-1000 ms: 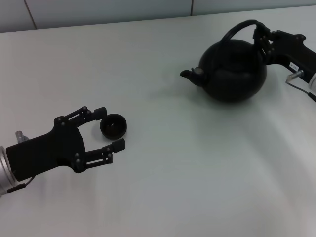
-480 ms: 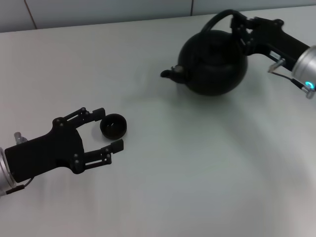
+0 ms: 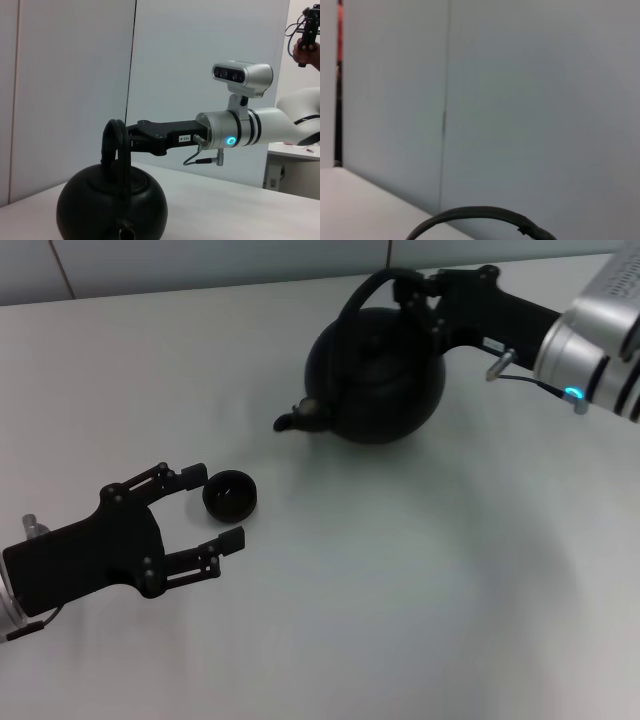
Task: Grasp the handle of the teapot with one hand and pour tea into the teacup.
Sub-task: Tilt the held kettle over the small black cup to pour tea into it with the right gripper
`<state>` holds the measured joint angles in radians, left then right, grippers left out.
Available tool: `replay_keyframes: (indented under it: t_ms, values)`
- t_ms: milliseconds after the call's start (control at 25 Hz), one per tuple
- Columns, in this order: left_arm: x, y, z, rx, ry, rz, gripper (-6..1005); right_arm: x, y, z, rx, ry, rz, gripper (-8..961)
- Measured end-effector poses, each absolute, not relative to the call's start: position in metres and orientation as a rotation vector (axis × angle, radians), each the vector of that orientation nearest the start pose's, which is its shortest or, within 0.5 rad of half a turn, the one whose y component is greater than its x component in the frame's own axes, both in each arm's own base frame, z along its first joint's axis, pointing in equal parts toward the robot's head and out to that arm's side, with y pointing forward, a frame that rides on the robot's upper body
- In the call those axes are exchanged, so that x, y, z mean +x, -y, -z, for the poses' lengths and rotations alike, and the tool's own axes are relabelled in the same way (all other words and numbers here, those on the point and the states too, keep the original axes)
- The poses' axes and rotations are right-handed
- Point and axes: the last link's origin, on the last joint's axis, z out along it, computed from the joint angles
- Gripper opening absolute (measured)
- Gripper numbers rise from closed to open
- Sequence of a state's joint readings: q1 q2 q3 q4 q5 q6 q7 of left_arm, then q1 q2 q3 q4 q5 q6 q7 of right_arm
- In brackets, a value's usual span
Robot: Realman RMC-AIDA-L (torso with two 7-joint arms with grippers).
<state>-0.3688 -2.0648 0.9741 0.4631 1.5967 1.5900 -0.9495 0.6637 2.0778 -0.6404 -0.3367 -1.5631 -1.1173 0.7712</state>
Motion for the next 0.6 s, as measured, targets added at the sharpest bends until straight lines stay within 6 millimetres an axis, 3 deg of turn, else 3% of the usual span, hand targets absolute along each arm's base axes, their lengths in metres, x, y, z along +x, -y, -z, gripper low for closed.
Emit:
replay_keyframes:
  t_ms: [600]
  values:
    - [-0.281, -0.271, 0.028, -2.65, 0.362, 0.942, 863, 0.223, -0.415, 0.027, -2.357, -0.126, -0.568, 104]
